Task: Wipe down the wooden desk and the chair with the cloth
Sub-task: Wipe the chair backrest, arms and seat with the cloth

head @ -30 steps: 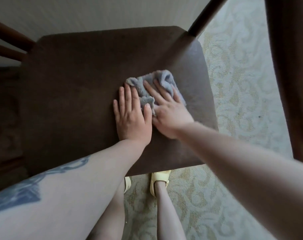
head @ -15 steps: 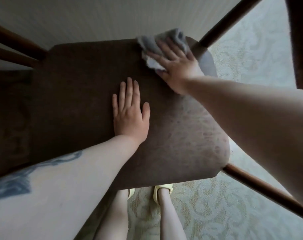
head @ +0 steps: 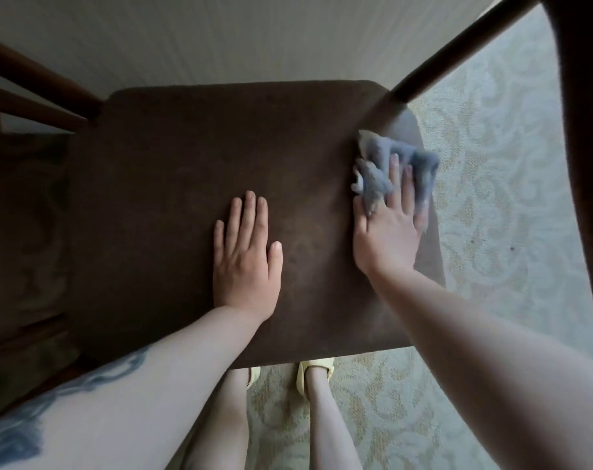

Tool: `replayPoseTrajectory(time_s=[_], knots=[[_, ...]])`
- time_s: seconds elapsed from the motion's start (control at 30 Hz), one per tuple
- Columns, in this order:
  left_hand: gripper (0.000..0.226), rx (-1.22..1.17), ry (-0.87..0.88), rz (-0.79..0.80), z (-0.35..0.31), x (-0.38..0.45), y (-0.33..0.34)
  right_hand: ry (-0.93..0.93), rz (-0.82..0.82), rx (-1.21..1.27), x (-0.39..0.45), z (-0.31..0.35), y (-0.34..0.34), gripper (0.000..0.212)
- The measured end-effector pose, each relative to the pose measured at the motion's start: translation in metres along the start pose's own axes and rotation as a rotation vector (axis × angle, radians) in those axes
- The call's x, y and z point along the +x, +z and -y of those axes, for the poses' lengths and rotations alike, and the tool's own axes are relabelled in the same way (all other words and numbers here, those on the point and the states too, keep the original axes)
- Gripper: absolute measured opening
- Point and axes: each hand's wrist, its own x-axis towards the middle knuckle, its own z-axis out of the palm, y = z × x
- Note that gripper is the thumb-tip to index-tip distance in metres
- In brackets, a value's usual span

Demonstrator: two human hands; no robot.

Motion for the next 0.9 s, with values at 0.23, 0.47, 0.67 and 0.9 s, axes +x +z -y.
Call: replayPoseTrajectory(time_s=[0.23, 0.47, 0.67, 0.9], knots=[[0.063, -0.054, -0.228, -0.091, 0.014, -0.052, 0.007, -0.685, 0.177, 0.04, -0.12, 0.054, 0.03, 0.057], [0.06, -0.045, -0.306, -0.096, 0.038, -0.074, 0.002, -0.003, 0.083, -0.016, -0.099, 0.018, 0.014, 0.057], [0.065, -0.173, -0.387, -0.165, 0.046, -0.077, -0.005, -0.843, 0.222, -0.053, -0.142, 0.083, 0.035, 0.053], [0.061, -0.204, -0.681, -0.295, 0.107, -0.125, -0.004, -0.699, 0.173, -0.151, -0.131, 0.089, 0.024, 0.054]])
